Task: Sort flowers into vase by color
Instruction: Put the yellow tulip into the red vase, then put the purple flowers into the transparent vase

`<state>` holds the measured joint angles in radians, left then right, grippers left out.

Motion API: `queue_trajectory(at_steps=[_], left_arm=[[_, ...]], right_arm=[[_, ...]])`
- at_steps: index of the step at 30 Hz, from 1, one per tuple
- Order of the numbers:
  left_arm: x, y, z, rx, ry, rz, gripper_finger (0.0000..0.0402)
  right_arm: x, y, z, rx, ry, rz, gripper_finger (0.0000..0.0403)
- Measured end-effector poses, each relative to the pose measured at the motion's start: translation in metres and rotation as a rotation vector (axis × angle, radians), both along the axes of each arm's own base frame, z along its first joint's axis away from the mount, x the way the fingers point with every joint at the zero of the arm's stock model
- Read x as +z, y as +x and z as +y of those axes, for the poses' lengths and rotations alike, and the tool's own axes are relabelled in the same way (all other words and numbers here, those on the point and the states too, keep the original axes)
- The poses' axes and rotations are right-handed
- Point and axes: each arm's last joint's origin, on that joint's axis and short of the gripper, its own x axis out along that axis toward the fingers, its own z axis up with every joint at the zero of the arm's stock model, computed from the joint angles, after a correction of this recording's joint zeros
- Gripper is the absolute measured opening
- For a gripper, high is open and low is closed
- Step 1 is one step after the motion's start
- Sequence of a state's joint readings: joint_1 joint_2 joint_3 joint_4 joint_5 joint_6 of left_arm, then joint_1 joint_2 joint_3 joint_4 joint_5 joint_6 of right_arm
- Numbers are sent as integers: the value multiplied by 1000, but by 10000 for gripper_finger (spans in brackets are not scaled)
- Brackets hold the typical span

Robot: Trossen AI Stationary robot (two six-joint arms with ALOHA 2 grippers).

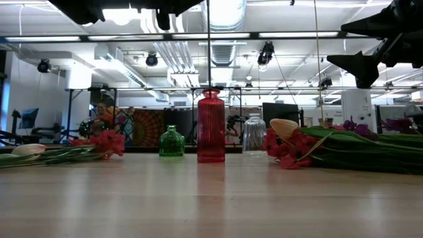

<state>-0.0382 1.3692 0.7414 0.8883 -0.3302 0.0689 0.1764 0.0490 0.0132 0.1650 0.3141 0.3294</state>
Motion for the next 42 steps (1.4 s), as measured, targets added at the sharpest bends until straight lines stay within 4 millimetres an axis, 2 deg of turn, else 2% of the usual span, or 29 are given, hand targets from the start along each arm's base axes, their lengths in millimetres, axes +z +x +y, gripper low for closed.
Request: queue_trajectory(at_steps=[14, 25, 30, 35, 42], left_arm=[[-2, 0, 0, 0, 0, 17, 110], [-3, -3, 0, 2, 11, 87, 193], [8, -24, 0, 1, 36, 192, 213], [17, -49, -8, -43, -29, 272, 214], [11, -66, -28, -107, -139, 380, 212]], right_arm=[[0, 0, 0, 0, 0, 0, 341], [0, 0, 0, 1, 1, 2, 341], [0, 0, 0, 12, 39, -3, 341], [-1, 1, 2, 68, 99, -5, 341], [-6, 5, 2, 44, 152, 58, 341]])
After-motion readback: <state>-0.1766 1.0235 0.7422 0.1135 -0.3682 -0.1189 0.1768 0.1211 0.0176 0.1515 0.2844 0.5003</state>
